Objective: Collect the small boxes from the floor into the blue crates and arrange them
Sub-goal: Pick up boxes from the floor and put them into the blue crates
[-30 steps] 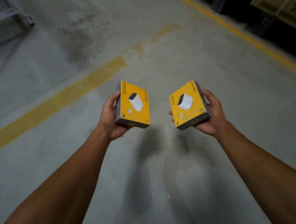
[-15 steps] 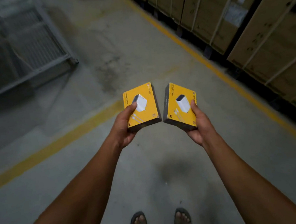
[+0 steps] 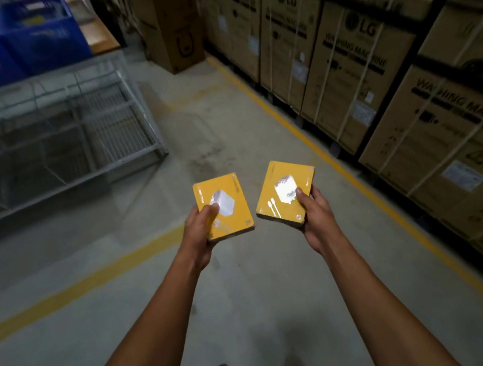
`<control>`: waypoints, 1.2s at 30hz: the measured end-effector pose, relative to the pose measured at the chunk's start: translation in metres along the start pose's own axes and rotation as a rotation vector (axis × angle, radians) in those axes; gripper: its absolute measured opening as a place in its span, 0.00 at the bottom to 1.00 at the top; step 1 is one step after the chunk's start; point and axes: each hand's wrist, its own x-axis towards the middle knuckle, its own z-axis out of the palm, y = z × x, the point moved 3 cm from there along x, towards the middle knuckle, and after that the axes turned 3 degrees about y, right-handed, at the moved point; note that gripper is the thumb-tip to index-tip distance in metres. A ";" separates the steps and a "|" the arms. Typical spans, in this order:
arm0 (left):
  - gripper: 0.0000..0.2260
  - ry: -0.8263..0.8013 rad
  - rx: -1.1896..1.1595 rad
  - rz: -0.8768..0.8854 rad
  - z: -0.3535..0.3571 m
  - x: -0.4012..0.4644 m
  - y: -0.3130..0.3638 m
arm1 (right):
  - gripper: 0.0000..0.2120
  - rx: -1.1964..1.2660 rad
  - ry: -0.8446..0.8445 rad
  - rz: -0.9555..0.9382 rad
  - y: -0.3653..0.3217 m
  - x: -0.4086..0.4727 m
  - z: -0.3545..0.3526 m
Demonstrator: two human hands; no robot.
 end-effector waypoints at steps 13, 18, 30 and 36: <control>0.16 0.050 -0.012 0.141 -0.061 0.009 0.095 | 0.17 0.109 -0.036 -0.076 -0.017 -0.020 0.118; 0.20 0.100 0.001 0.170 -0.091 0.031 0.118 | 0.15 0.030 -0.042 -0.123 -0.011 -0.012 0.160; 0.11 0.179 0.001 0.261 -0.145 0.122 0.197 | 0.14 -0.100 -0.143 -0.125 -0.005 0.088 0.286; 0.13 0.253 0.001 0.278 -0.174 0.196 0.242 | 0.14 -0.118 -0.259 -0.084 -0.004 0.173 0.367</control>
